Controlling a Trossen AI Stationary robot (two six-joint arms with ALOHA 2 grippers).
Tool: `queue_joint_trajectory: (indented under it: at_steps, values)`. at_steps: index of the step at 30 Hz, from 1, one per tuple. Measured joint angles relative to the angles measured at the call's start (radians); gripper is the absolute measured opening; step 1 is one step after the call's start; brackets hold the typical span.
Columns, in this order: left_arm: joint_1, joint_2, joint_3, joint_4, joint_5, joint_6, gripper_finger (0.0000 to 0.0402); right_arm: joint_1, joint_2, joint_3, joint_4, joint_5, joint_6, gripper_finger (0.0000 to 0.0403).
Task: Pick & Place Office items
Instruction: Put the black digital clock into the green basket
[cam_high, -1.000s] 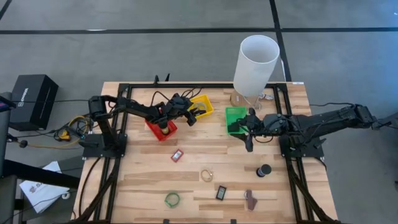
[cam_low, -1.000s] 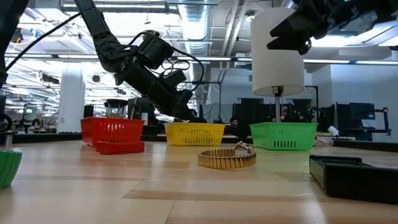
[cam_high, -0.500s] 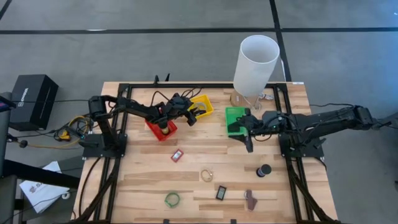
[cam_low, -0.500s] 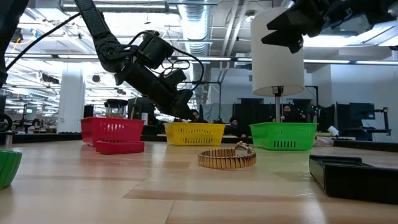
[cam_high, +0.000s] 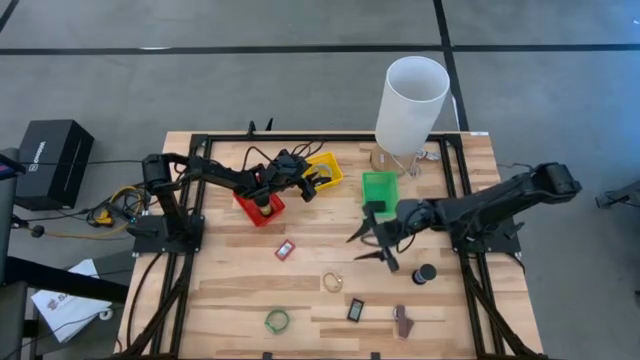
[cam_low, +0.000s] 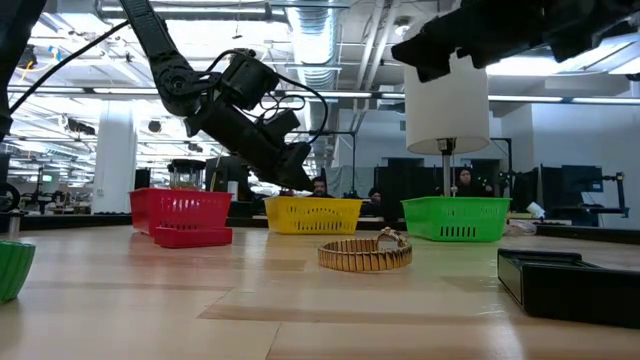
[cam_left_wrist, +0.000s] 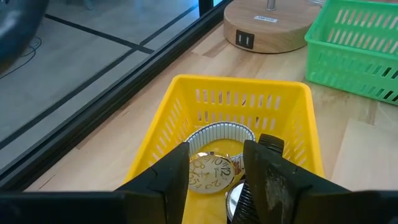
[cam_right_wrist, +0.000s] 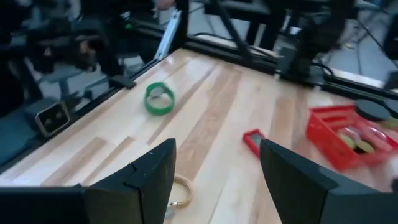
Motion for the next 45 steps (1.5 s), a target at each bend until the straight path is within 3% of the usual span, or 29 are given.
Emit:
queue_joint_trajectory:
  at_steps: [8, 24, 36, 41, 45]
  values:
    - [0.000, 0.000, 0.000, -0.001, 0.000, 0.000, 0.0144, 0.059, 0.118, 0.086, -0.025, -0.001, -0.028, 0.0224]
    - [0.000, 0.000, 0.000, -0.001, 0.000, 0.003, 0.0144, 0.188, 0.418, 0.517, -0.660, -0.012, -0.031, 0.0222]
    - [0.000, 0.000, 0.000, -0.009, 0.000, 0.000, 0.0144, 0.300, 0.641, 0.725, -0.867, -0.012, -0.009, 0.0184]
    - [-0.003, 0.000, 0.000, -0.022, 0.000, 0.000, 0.0144, 0.344, 0.718, 0.811, -0.931, -0.011, 0.059, 0.0186]
    - [-0.003, 0.000, 0.000, -0.029, 0.000, 0.000, 0.0144, 0.376, 0.770, 0.844, -0.974, 0.004, 0.019, 0.0199]
